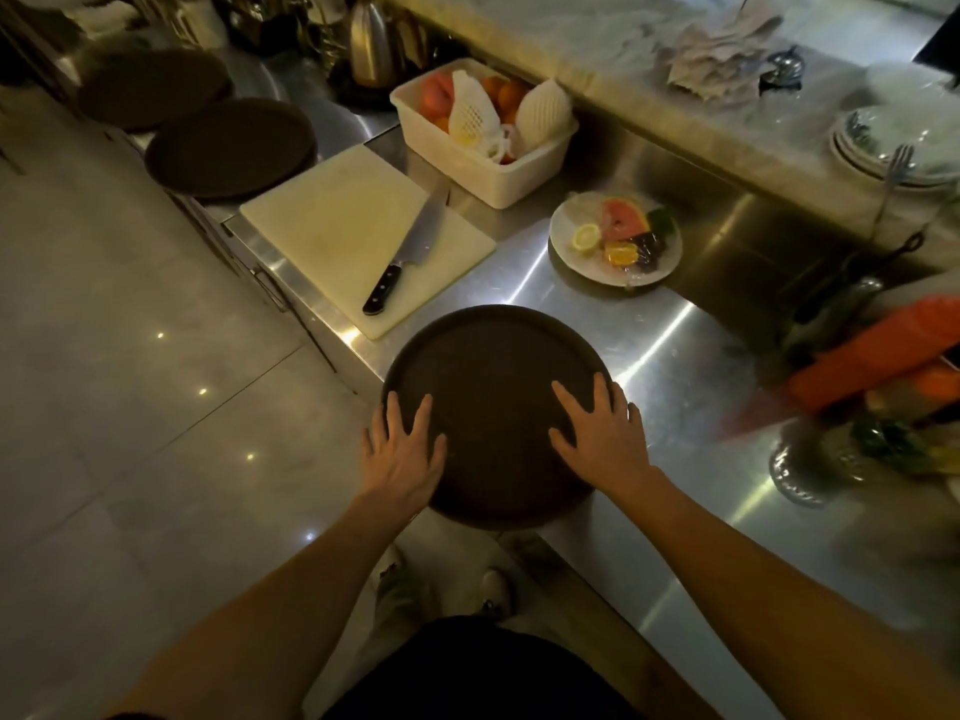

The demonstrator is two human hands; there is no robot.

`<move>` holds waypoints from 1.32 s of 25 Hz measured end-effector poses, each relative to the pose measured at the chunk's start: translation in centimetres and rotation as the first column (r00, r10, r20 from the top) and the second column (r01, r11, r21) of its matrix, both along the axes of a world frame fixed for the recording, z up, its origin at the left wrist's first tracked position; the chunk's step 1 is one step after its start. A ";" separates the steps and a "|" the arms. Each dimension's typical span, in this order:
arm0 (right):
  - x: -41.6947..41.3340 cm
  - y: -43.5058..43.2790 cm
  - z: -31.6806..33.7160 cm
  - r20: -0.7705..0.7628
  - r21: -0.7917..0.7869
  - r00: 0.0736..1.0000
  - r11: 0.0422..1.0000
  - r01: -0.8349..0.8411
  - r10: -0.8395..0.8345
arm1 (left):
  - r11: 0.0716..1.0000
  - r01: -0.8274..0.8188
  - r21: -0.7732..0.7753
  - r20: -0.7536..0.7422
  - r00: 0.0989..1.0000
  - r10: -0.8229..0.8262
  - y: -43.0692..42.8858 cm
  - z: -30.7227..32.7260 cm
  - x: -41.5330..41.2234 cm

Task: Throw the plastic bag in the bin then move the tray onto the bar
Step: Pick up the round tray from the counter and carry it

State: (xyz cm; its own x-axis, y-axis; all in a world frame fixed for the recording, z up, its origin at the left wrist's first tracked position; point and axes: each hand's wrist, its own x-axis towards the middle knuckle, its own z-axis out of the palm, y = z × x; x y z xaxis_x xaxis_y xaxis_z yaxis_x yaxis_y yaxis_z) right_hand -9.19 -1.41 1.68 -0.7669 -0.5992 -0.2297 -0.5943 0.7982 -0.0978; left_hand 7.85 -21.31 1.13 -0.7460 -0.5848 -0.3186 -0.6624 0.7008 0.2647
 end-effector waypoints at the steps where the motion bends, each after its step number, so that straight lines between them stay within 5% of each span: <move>1: -0.1 0.2 -0.4 0.018 0.010 1.000 1.000 0.019 -0.019 | 1.000 -0.011 0.007 0.007 1.000 0.011 -0.3 -0.3 -0.1; 15: -0.7 1.1 -3.5 0.274 -0.035 0.920 0.953 0.301 -0.281 | 0.901 -0.240 0.361 -0.100 0.951 0.294 -1.4 -2.2 -0.2; 20: -1.1 1.2 -3.8 0.405 -0.144 0.830 0.870 0.471 -0.382 | 0.763 -0.417 0.494 -0.114 0.839 0.532 -2.4 -2.3 -0.5; 26: -2.0 1.9 -3.6 0.471 -0.194 0.740 0.762 0.618 -0.481 | 0.688 -0.553 0.470 -0.041 0.765 0.643 -3.6 -2.4 -0.2; 33: -1.0 0.5 -2.3 0.402 -0.444 0.785 0.650 0.617 -0.471 | 0.732 -0.555 0.395 -0.272 0.690 0.670 -4.5 -0.9 0.5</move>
